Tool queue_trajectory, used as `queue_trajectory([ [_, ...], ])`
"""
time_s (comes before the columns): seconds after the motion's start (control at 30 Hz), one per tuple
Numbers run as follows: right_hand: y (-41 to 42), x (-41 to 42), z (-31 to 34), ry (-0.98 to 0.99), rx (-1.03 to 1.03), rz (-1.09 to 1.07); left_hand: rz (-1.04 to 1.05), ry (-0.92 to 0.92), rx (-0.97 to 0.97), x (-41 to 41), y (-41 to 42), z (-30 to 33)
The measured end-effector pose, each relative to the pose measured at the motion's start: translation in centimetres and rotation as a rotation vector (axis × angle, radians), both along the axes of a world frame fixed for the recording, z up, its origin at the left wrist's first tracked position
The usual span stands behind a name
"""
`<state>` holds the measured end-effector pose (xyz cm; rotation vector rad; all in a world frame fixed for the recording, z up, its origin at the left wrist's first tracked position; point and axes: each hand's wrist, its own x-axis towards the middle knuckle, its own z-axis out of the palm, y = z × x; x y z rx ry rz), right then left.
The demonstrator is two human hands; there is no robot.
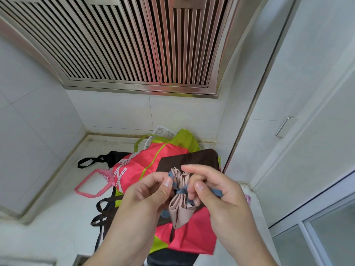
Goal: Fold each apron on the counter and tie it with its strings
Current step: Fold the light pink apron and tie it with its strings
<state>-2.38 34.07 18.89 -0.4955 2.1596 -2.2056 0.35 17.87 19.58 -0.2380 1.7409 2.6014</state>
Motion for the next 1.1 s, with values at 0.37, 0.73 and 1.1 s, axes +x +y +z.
queue_trajectory([
  [0.37,0.5,-0.3,0.8,0.399,0.579,-0.254,-0.033,-0.004,-0.056,-0.8,-0.8,0.2],
  [0.73,0.1,-0.3,0.9,0.312,0.593,-0.232,-0.1,0.001,-0.131,-1.1,-1.6,0.4],
  [1.1,-0.3,0.2,1.5,0.241,0.348,-0.17,-0.113,0.11,-0.633,-0.6,-0.8,1.7],
])
